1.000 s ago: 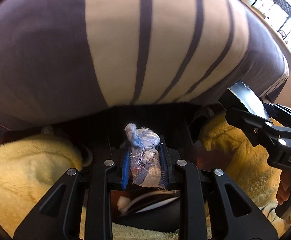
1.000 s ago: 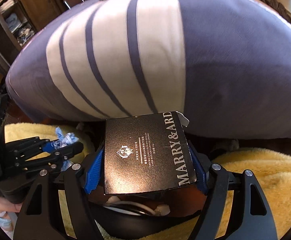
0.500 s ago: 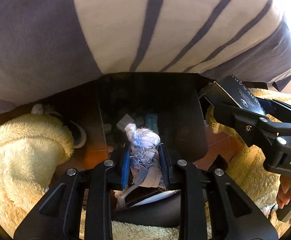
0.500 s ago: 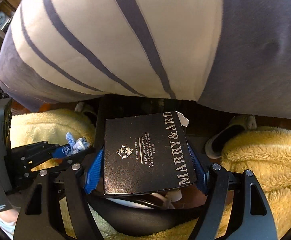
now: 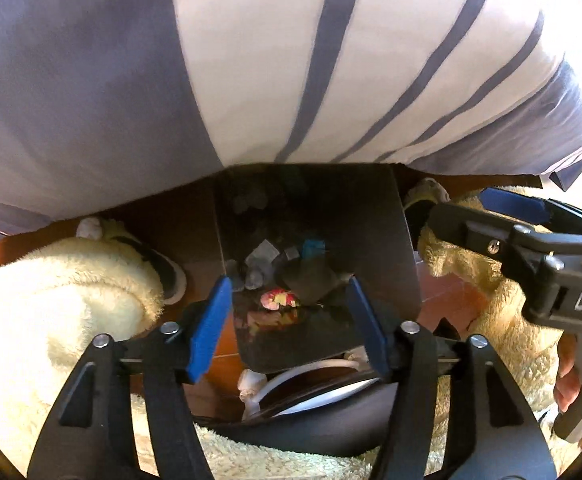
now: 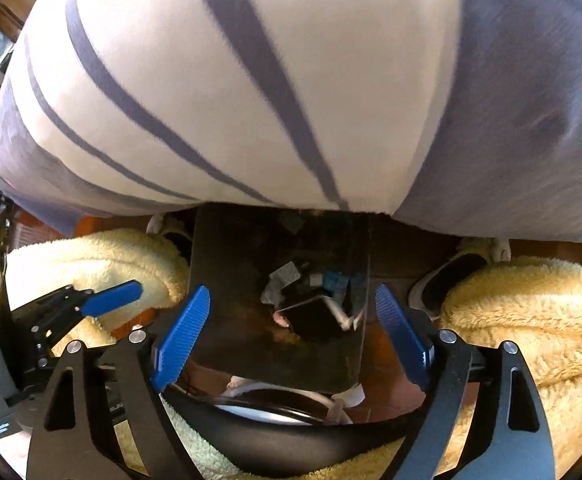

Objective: Collect trash
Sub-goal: 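Open both grippers over the bin to drop the tissue and box, then grasp the yellow Kiehl's bottle with the left gripper while the right grasps the ribbon-tied pen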

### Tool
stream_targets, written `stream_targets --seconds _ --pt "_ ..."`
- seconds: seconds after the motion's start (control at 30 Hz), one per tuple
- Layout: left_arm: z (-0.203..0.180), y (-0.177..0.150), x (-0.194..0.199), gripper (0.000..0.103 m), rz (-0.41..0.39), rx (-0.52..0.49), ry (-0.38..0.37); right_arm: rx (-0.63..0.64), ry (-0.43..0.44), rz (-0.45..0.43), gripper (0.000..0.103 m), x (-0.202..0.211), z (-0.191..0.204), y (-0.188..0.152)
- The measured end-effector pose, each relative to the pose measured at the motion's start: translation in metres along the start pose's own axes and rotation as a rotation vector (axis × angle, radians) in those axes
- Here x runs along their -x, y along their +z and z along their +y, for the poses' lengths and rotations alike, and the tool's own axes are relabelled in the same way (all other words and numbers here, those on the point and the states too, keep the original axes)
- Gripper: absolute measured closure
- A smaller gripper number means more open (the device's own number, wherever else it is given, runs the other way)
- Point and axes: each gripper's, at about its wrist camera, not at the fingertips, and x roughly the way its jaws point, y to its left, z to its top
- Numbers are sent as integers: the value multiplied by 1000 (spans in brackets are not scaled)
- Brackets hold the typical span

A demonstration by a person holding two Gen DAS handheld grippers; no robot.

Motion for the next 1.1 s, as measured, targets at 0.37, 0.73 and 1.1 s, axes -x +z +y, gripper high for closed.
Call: stream_targets --seconds 0.37,0.73,1.1 --pt "-8 8 66 14 -165 -40 48 1 -86 -223 8 77 -6 10" --pt "-6 39 154 11 -399 -59 96 43 -139 -421 7 151 0 39" --pt "14 106 181 11 -488 -51 152 71 -150 -509 7 172 4 101"
